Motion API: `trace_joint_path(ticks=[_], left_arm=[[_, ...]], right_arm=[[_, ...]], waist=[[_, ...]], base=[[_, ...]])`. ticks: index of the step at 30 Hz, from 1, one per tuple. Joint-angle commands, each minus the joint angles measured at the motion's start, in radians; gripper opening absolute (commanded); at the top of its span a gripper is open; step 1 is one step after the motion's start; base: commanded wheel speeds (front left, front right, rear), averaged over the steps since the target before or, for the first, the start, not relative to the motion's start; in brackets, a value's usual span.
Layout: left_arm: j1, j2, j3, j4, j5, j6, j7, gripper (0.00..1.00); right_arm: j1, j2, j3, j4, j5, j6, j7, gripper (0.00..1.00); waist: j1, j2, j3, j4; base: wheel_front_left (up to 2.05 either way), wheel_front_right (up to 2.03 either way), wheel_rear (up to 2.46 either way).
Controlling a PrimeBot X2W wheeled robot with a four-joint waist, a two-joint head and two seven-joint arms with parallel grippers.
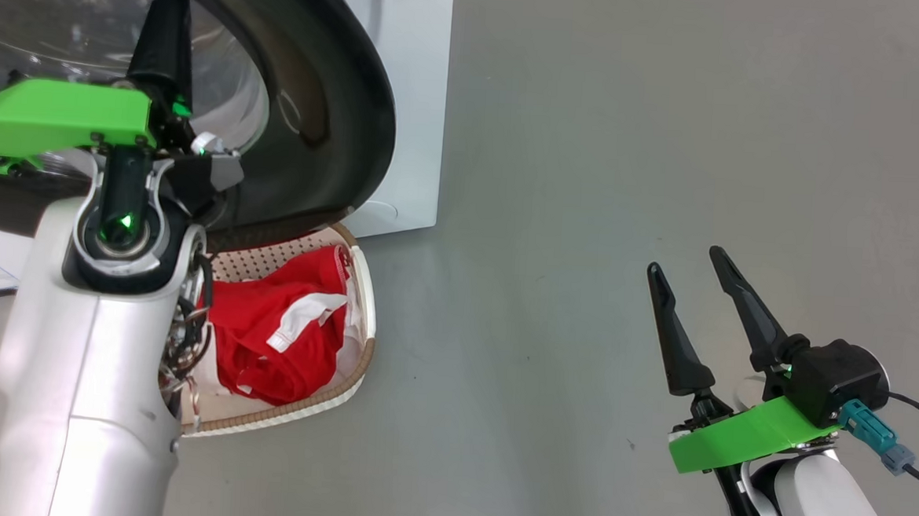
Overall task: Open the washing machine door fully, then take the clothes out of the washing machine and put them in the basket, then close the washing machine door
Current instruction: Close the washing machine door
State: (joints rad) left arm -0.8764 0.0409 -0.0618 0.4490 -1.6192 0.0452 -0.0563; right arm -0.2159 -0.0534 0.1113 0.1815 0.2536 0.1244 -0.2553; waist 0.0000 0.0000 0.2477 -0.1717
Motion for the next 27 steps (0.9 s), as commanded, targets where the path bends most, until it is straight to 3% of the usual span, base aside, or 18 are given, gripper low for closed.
trace_joint_path(ticks=[1, 4, 5, 7, 9, 16, 27], left_arm=[[-0.036, 0.027, 0.021, -0.017, 0.0, -0.019, 0.009, 0.0], [-0.036, 0.026, 0.026, 0.008, -0.014, -0.038, 0.019, 0.0], [-0.032, 0.025, 0.028, 0.014, -0.021, -0.043, 0.023, 0.09], [-0.021, 0.024, 0.028, 0.02, -0.031, -0.054, 0.036, 0.36], [-0.001, 0.026, 0.022, 0.016, -0.03, -0.07, 0.049, 1.0], [0.153, 0.06, 0.002, -0.044, 0.002, -0.11, 0.068, 1.0], [0.476, 0.125, 0.0, -0.191, 0.098, -0.142, -0.002, 1.0]], right_arm=[[-0.028, -0.005, 0.024, -0.025, -0.003, 0.006, -0.006, 1.0], [-0.029, -0.007, 0.025, -0.021, -0.007, 0.006, -0.006, 1.0], [-0.028, -0.007, 0.025, -0.02, -0.009, 0.006, -0.006, 1.0], [-0.026, -0.006, 0.025, -0.018, -0.011, 0.006, -0.006, 1.0], [-0.024, -0.006, 0.026, -0.015, -0.011, 0.006, -0.006, 1.0], [-0.005, -0.003, 0.026, -0.003, -0.007, 0.006, -0.006, 1.0], [0.054, 0.001, 0.026, 0.015, -0.008, 0.006, -0.006, 1.0]], waist=[[0.0, 0.0, -0.002, 0.0], [0.0, 0.0, -0.01, 0.002], [0.0, 0.0, -0.014, 0.003], [0.0, 0.0, -0.024, 0.006], [0.0, 0.0, -0.035, 0.009], [0.0, 0.0, -0.103, 0.022], [0.0, 0.0, -0.223, 0.029]], base=[[0.0, 0.0, 0.0], [0.0, 0.0, 0.0], [0.0, 0.0, 0.0], [0.0, 0.0, 0.0], [0.0, 0.0, 0.0], [0.0, 0.0, 0.0], [0.0, 0.0, 0.0]])
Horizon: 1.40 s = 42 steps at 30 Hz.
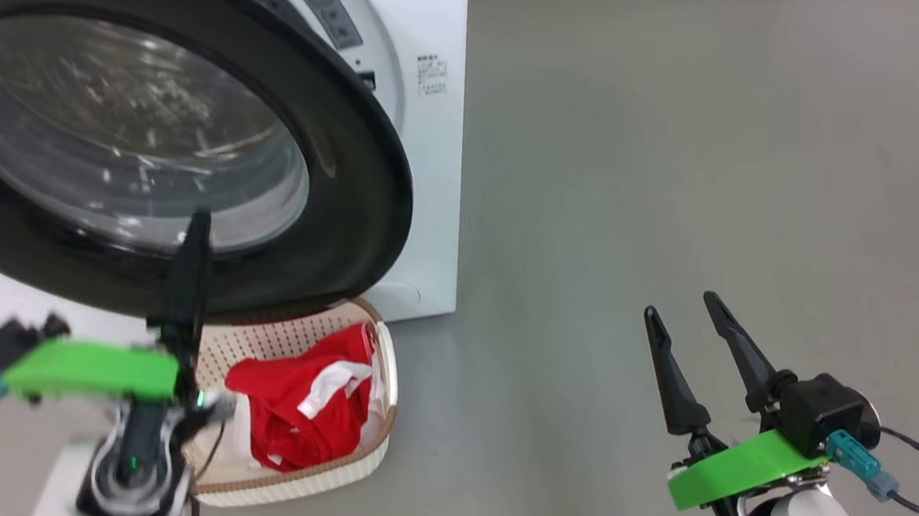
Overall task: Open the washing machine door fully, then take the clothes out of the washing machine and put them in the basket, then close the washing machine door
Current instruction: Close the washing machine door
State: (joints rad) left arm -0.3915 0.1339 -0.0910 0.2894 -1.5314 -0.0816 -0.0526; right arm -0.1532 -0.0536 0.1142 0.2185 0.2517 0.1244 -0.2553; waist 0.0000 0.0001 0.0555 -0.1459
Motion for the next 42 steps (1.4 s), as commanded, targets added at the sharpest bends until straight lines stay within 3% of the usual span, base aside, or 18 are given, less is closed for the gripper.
trace_joint_path(ticks=[1, 5, 8, 9, 18, 26, 31, 36, 42], left_arm=[[0.018, 0.04, 0.028, -0.047, 0.03, -0.016, -0.018, 1.0], [0.089, 0.069, 0.019, -0.084, 0.1, -0.021, -0.061, 1.0], [0.166, 0.111, -0.003, -0.119, 0.227, -0.027, -0.136, 1.0], [0.166, 0.111, -0.003, -0.119, 0.227, -0.027, -0.136, 1.0], [0.312, 0.151, -0.004, -0.155, 0.569, -0.031, -0.207, 1.0], [0.417, 0.075, 0.158, -0.259, 0.986, -0.013, -0.209, 1.0], [0.473, 0.009, 0.21, -0.297, 1.177, -0.026, -0.209, 1.0], [0.518, -0.02, 0.22, -0.283, 1.292, -0.038, -0.209, 1.0], [0.549, -0.056, 0.241, -0.263, 1.323, -0.045, -0.209, 1.0]], right_arm=[[-0.004, 0.001, 0.021, -0.022, -0.007, 0.006, -0.006, 1.0], [0.006, 0.001, 0.019, -0.02, -0.007, 0.006, -0.006, 1.0], [0.015, 0.002, 0.024, -0.016, -0.004, 0.006, -0.006, 1.0], [0.015, 0.002, 0.024, -0.016, -0.004, 0.006, -0.006, 1.0], [0.044, 0.003, 0.021, -0.017, -0.002, 0.006, -0.006, 1.0], [0.075, 0.003, 0.009, -0.028, 0.0, 0.006, -0.006, 1.0], [0.083, 0.003, 0.006, -0.035, 0.003, 0.006, -0.006, 1.0], [0.088, 0.003, 0.006, -0.041, 0.007, 0.006, -0.006, 1.0], [0.094, 0.003, 0.009, -0.041, 0.008, 0.006, -0.006, 1.0]], waist=[[0.0, -0.0001, -0.038, 0.005], [0.0, -0.0001, -0.057, 0.007], [0.0, -0.0001, -0.077, 0.006], [0.0, -0.0001, -0.077, 0.006], [0.0, -0.0001, -0.115, 0.014], [0.0, -0.0001, -0.137, 0.022], [0.0, -0.0001, -0.143, 0.022], [0.0, -0.0001, -0.144, 0.019], [0.0, -0.0001, -0.147, 0.018]], base=[[0.0, 0.0, 0.0], [0.0, 0.0, 0.0], [0.0, 0.0, 0.0], [0.0, 0.0, 0.0], [0.0, 0.0, 0.0], [0.0, 0.0, 0.0], [0.0, 0.0, 0.0], [0.0, 0.0, 0.0], [0.0, 0.0, 0.0]])
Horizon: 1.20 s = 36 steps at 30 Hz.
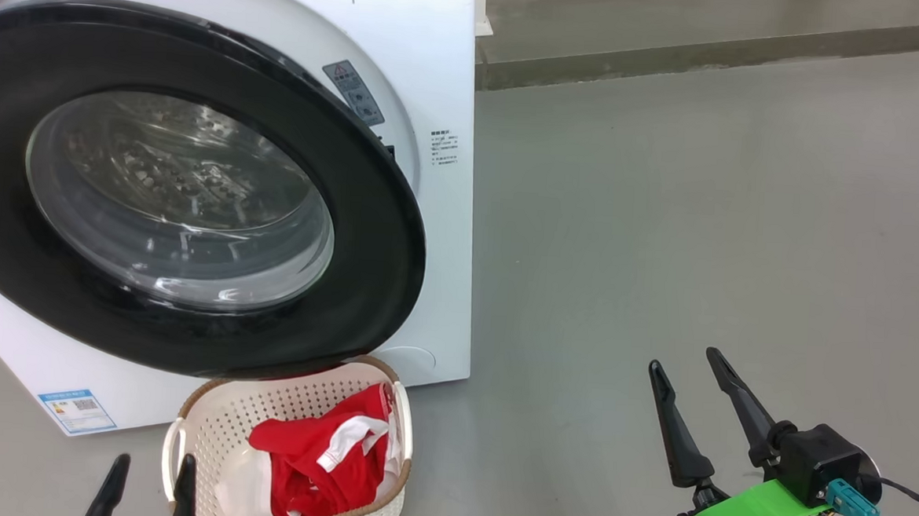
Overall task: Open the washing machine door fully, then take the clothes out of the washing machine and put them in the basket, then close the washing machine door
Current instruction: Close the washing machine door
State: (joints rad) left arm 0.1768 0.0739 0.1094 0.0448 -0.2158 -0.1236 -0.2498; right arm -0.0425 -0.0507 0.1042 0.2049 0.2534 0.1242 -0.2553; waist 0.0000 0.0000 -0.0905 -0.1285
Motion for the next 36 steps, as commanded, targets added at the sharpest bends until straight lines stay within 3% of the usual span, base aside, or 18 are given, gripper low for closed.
trace_joint_path(ticks=[1, 24, 25, 26, 27, 28, 36], left_arm=[[-0.018, 0.001, 0.044, -0.016, 0.01, -0.004, -0.012, 1.0], [-0.027, -0.02, 0.041, -0.001, 0.039, -0.007, -0.012, 1.0], [-0.028, -0.02, 0.039, -0.002, 0.039, -0.007, -0.012, 1.0], [-0.03, -0.021, 0.036, -0.003, 0.04, -0.007, -0.012, 1.0], [-0.031, -0.021, 0.033, -0.004, 0.04, -0.007, -0.012, 1.0], [-0.034, -0.021, 0.029, -0.006, 0.042, -0.007, -0.012, 1.0], [-0.061, -0.022, -0.006, -0.02, 0.052, -0.007, -0.012, 1.0]], right_arm=[[-0.016, 0.0, 0.019, -0.027, 0.006, 0.007, -0.006, 1.0], [-0.022, 0.0, 0.066, -0.026, 0.032, 0.007, -0.006, 1.0], [-0.027, 0.0, 0.069, -0.019, 0.033, 0.007, -0.006, 0.93], [-0.035, 0.0, 0.073, -0.011, 0.034, 0.007, -0.006, 0.45], [-0.045, 0.0, 0.078, -0.002, 0.033, 0.007, -0.006, 0.19], [-0.056, 0.0, 0.083, 0.01, 0.036, 0.007, -0.006, 0.0], [-0.242, 0.0, 0.171, 0.238, 0.113, 0.007, -0.006, 0.0]], waist=[[0.0, 0.0, -0.001, 0.001], [0.0, 0.0, 0.002, 0.018], [0.0, 0.0, 0.004, 0.021], [0.0, 0.0, 0.005, 0.025], [0.0, 0.0, 0.008, 0.029], [0.0, 0.0, 0.01, 0.035], [0.0, 0.0, 0.039, 0.102]], base=[[0.0, 0.0, 0.0], [0.0, 0.0, 0.0], [0.0, 0.0, 0.0], [0.0, 0.0, 0.0], [0.0, 0.0, 0.0], [0.0, 0.0, 0.0], [0.0, 0.0, 0.0]])
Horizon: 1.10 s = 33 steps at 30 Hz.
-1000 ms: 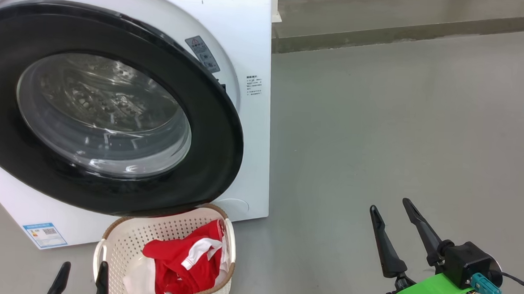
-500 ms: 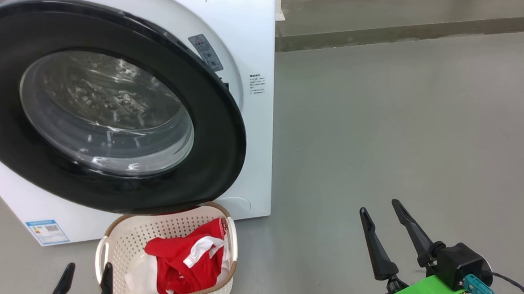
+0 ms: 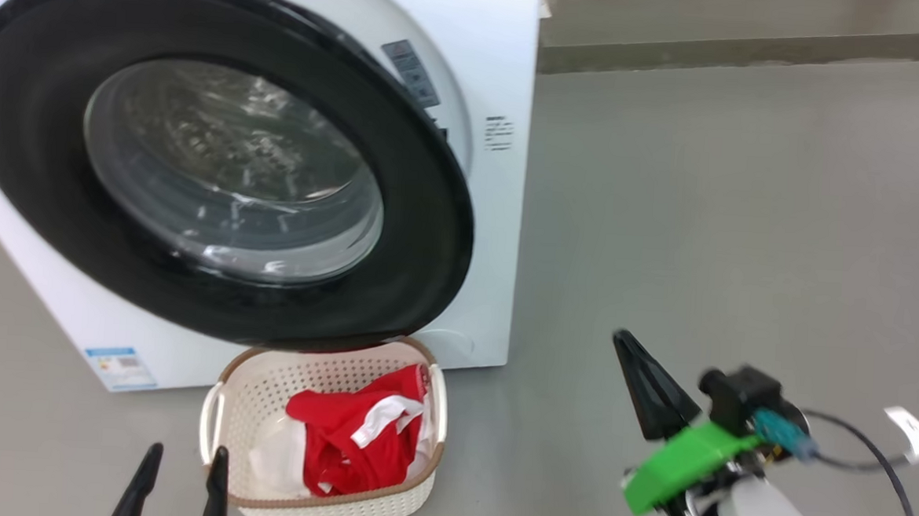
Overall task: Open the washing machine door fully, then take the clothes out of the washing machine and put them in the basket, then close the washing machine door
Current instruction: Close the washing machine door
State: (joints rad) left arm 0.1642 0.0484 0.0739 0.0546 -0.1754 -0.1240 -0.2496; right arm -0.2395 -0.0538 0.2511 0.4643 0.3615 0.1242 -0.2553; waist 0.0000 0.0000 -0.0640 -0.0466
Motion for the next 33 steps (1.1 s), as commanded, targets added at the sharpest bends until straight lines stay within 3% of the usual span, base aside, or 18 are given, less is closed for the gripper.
trace_joint_path(ticks=[1, 15, 25, 33], left_arm=[[-0.055, 0.003, 0.02, -0.031, 0.012, -0.007, -0.012, 1.0], [-0.114, 0.009, -0.078, -0.022, 0.015, -0.007, -0.012, 1.0], [-0.194, 0.01, -0.153, -0.023, 0.008, -0.007, -0.012, 1.0], [-0.254, 0.007, -0.186, -0.012, 0.003, -0.007, -0.012, 1.0]], right_arm=[[-0.1, 0.003, 0.053, 0.034, 0.028, 0.007, -0.006, 0.0], [-0.452, 0.003, 0.219, 0.295, 0.136, 0.007, -0.006, 0.0], [-0.609, -0.004, 0.246, 0.396, 0.142, 0.007, -0.006, 0.0], [-0.728, -0.025, 0.252, 0.439, 0.131, 0.007, -0.006, 0.0]], waist=[[0.0, 0.0, 0.021, 0.038], [0.0, 0.0, 0.107, 0.18], [0.0, 0.0, 0.209, 0.271], [0.0, 0.0, 0.284, 0.303]], base=[[0.0, 0.0, 0.0], [0.0, 0.0, 0.0], [0.0, 0.0, 0.0], [0.0, 0.0, 0.0]])
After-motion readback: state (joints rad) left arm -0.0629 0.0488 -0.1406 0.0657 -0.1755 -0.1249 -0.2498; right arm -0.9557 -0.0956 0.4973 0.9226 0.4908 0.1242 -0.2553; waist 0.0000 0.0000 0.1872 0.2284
